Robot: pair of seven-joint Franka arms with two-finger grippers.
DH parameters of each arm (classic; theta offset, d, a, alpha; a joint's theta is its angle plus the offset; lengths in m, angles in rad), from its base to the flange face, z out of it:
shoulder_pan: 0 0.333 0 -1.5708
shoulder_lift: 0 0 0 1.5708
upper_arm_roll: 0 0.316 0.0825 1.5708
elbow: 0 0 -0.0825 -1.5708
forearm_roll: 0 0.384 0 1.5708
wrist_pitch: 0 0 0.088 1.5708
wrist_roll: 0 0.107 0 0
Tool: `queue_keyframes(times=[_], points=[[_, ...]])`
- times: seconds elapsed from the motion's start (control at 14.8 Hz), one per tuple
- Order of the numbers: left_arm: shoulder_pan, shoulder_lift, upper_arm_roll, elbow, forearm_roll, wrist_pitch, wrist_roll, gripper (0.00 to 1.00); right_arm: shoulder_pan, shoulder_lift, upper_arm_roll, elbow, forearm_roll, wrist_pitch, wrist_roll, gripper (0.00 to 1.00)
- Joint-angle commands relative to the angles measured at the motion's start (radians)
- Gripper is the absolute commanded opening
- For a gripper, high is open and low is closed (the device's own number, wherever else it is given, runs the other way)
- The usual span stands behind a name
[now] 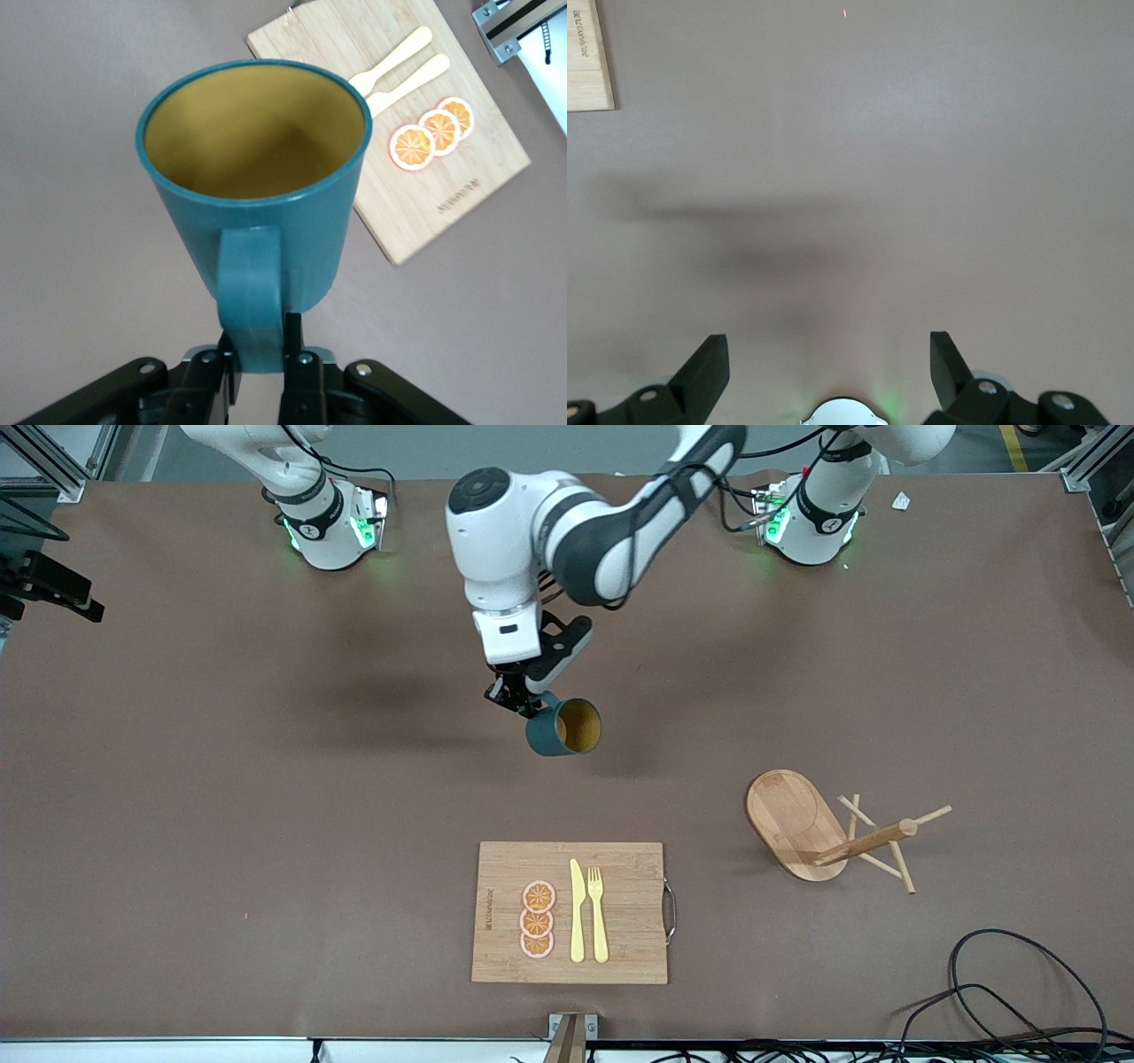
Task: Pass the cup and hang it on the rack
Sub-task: 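Grasp the mug handle with the left gripper and lift the mug, then carry the mug with the left gripper over the wooden rack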
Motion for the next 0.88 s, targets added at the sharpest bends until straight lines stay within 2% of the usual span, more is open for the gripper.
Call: queue_keyframes(times=[0.0,0.54,0.81], points=[[0.055,-0.079,-0.002,-0.044,-0.135,0.022,0.065,0.01,-0.012,-0.018,0.007,-0.007,-0.007,-0.007,-0.016,1.0],[0.228,-0.192,-0.002,-0.113,-0.558,0.034,0.326,0.01,-0.01,-0.018,0.009,-0.007,-0.022,-0.002,-0.019,1.0],[0.323,-0.268,-0.002,-0.203,-0.751,0.034,0.476,0.01,-0.012,-0.02,0.007,-0.007,-0.022,-0.002,-0.019,1.0]])
